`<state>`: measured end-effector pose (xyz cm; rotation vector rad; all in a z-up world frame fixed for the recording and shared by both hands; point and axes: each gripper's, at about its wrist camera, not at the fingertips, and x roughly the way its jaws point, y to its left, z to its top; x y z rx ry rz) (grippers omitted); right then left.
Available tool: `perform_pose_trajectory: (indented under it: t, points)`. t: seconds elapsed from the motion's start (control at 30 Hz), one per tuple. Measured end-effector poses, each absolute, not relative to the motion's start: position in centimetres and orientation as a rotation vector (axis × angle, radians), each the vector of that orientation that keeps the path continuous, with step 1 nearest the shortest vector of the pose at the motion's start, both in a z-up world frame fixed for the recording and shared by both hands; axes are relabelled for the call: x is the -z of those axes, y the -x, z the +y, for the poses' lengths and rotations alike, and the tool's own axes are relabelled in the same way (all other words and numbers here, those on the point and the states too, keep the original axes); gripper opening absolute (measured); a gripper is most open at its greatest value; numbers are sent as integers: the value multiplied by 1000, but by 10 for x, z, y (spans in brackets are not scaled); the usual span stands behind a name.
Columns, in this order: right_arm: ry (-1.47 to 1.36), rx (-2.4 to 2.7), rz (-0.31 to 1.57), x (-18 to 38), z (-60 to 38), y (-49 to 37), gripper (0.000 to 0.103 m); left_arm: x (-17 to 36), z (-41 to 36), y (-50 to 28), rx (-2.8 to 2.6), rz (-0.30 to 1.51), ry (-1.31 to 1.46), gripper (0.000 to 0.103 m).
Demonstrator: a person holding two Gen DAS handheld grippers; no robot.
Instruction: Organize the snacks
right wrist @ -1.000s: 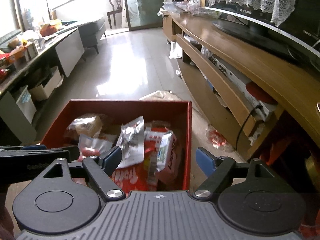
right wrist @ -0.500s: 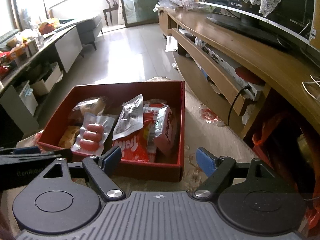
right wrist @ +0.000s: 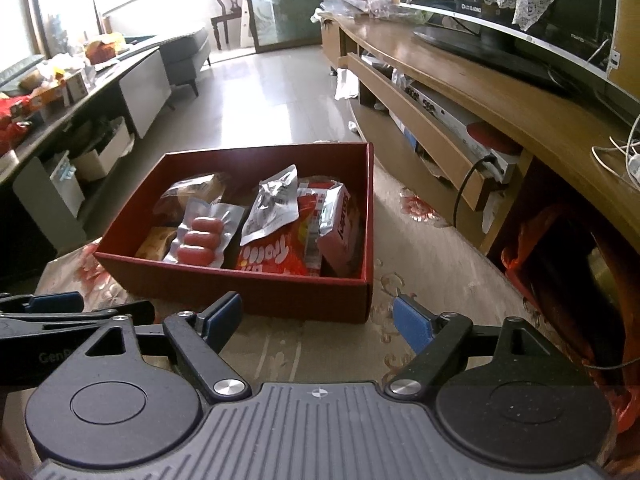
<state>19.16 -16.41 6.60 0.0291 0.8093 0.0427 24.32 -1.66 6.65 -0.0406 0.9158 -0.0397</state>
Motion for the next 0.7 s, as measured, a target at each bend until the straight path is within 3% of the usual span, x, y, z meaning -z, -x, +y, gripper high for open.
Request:
perform_pose_trajectory:
  t: [0.7]
  points:
    - [-17, -39, 813, -64, -163, -144, 87, -64, -17, -195, 57, 928, 32, 76]
